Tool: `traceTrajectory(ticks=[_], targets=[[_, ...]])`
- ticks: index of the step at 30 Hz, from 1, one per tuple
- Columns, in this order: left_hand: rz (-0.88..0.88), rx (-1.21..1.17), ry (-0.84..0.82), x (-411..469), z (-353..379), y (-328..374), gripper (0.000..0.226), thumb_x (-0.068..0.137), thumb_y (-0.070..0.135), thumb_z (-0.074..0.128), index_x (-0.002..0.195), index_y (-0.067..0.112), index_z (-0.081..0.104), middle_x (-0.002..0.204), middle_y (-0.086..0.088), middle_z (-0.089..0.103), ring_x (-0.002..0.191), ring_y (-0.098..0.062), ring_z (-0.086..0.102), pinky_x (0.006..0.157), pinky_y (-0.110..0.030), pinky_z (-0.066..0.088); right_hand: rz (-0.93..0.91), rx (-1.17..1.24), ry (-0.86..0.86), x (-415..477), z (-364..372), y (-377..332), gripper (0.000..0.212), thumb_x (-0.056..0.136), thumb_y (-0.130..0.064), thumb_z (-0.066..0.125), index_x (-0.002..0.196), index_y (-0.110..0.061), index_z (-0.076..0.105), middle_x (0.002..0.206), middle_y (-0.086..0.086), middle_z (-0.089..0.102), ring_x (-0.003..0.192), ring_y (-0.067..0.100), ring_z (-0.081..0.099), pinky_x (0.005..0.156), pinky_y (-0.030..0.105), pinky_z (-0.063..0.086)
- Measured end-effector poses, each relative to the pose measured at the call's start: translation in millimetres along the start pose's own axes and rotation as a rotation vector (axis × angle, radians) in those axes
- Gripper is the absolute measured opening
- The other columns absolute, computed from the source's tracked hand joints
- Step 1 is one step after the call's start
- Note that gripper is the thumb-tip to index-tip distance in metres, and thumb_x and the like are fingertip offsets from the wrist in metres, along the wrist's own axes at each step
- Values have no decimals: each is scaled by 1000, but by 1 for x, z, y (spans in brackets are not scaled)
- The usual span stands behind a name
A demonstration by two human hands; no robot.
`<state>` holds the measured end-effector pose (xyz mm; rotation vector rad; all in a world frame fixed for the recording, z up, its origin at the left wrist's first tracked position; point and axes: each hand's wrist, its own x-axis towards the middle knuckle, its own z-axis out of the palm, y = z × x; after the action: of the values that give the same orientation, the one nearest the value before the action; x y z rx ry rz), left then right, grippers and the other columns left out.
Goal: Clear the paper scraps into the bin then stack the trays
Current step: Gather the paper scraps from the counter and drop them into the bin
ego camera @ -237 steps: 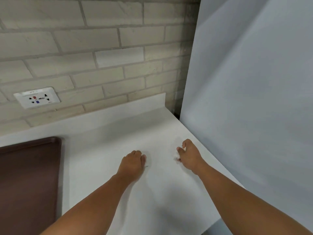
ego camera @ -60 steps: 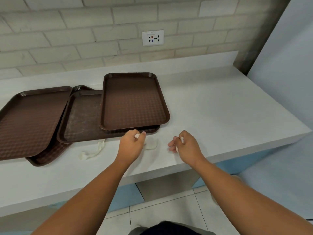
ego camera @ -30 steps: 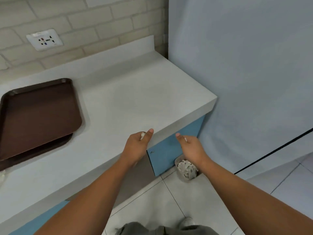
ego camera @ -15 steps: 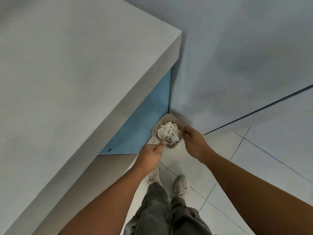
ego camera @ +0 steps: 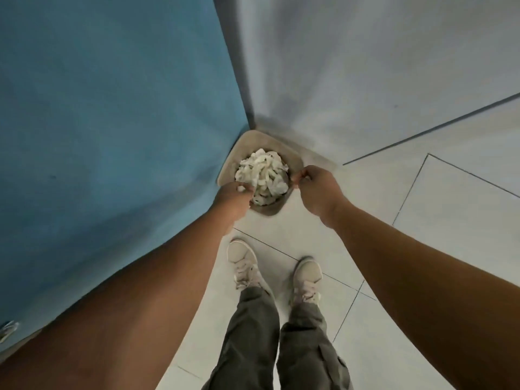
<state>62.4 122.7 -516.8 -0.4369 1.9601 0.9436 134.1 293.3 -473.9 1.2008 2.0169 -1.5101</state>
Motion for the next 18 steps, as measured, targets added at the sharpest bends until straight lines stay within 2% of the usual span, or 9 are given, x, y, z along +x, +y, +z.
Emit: traceTrajectory(ticks=[2,4,6,8,10,12,14,16,18], targets=[[-33,-84,-12,29,14,-2,9,93,21,64,84,23,66,89,-4,65,75,-21,59,66,-32,50,13,12,13,20,5,19,24,91,-8,42,89,-17,64,94,6,64,78,22,55,55,24,40],[-76,-156,-9,50,26,-4,11,85,13,66,88,23,66,99,-6,67,84,-23,63,70,-33,54,30,24,12,33,9,36,25,89,-6,41,89,-16,63,95,7,64,76,20,53,54,23,40],[-118,-229,-26,65,36,-10,22,82,12,69,100,23,63,112,-7,64,99,-25,63,80,-38,58,38,0,11,40,12,52,29,87,-3,38,86,-18,63,94,6,66,74,18,54,52,21,40],[-128,-209,-36,73,42,-16,40,81,19,73,118,19,58,115,-4,63,101,-22,62,82,-37,56,48,-19,10,44,12,63,34,86,-1,34,82,-21,62,91,3,67,72,16,55,52,20,41],[-95,-145,27,71,42,-16,65,70,31,77,131,21,56,120,-1,65,104,-20,63,86,-33,53,58,-11,3,46,12,68,33,86,-1,35,84,-20,63,90,4,66,71,16,55,51,20,40],[40,-44,149,62,35,-11,54,79,24,67,132,22,58,120,5,63,103,-18,61,82,-28,50,64,8,-17,49,13,68,30,88,-3,37,85,-19,62,92,7,66,73,18,55,52,21,40],[144,40,264,55,27,-11,46,86,15,57,131,24,59,119,6,61,104,-17,59,85,-29,50,53,21,-47,54,17,61,29,89,-4,39,83,-22,62,97,7,66,79,19,56,55,23,41],[180,75,321,52,20,-15,43,88,10,53,127,25,61,119,4,64,104,-17,61,85,-27,50,9,9,-82,63,23,51,29,89,-4,42,83,-23,62,103,8,66,83,20,56,62,24,44],[195,122,349,52,14,-21,35,87,9,53,116,27,63,107,4,67,98,-19,65,77,-26,50,-49,-53,-132,74,34,39,30,89,-1,42,86,-21,63,104,5,66,89,20,59,65,20,46]])
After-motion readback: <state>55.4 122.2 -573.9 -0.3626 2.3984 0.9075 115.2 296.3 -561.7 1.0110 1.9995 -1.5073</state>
